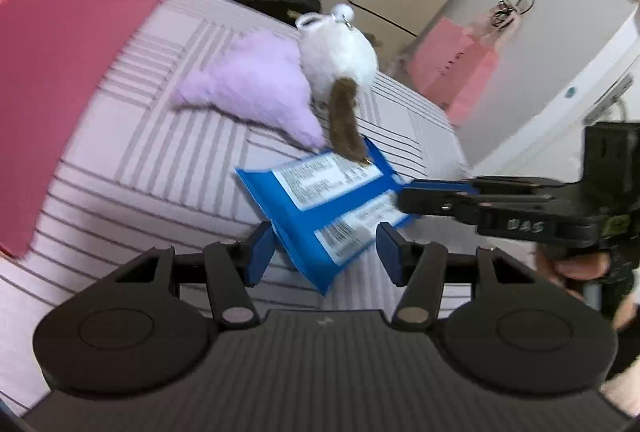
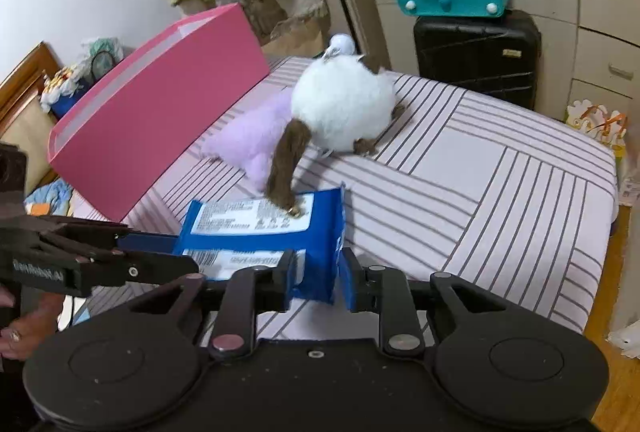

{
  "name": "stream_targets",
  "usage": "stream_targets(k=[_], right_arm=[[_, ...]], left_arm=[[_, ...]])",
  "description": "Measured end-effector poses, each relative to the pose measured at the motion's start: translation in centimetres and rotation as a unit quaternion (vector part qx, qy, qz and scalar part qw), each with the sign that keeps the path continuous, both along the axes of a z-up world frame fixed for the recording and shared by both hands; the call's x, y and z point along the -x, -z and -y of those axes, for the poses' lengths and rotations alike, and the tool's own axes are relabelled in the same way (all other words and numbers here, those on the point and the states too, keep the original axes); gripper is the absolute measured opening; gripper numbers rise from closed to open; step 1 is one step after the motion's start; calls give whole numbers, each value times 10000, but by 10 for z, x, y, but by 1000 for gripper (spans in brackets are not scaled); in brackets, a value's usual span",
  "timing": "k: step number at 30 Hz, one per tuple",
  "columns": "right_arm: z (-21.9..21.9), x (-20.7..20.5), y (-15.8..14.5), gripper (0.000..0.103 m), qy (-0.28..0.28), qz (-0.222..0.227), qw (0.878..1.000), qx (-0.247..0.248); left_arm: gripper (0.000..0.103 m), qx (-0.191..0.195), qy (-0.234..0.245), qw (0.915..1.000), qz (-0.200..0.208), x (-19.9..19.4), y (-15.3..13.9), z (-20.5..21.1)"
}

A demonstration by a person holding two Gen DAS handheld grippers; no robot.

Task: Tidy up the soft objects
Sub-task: 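Grasp the blue wet-wipe packet with the left tool while the right tool grasps it too, then carry the blue packet held by both tools over the pink box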

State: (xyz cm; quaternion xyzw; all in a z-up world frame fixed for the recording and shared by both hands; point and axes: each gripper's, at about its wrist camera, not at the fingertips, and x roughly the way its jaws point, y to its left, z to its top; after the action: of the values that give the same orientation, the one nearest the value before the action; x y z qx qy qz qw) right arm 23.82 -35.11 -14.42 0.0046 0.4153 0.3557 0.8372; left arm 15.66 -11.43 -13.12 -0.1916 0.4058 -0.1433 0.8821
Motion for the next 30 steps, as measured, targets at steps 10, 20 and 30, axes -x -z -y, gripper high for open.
stream_targets(k=[10, 20, 30], right_arm=[[-7, 20, 13, 42, 539, -70, 9978, -383], [-24, 67, 9, 60, 1212, 57, 9924, -222], [-24, 107, -14, 66, 1327, 141, 9903, -377]], left_arm=[[33, -624, 84, 9975, 316, 1, 2, 9], [33, -303, 557, 9975, 322, 13, 0, 4], [33, -171, 1044, 9931, 502, 37, -22, -11]])
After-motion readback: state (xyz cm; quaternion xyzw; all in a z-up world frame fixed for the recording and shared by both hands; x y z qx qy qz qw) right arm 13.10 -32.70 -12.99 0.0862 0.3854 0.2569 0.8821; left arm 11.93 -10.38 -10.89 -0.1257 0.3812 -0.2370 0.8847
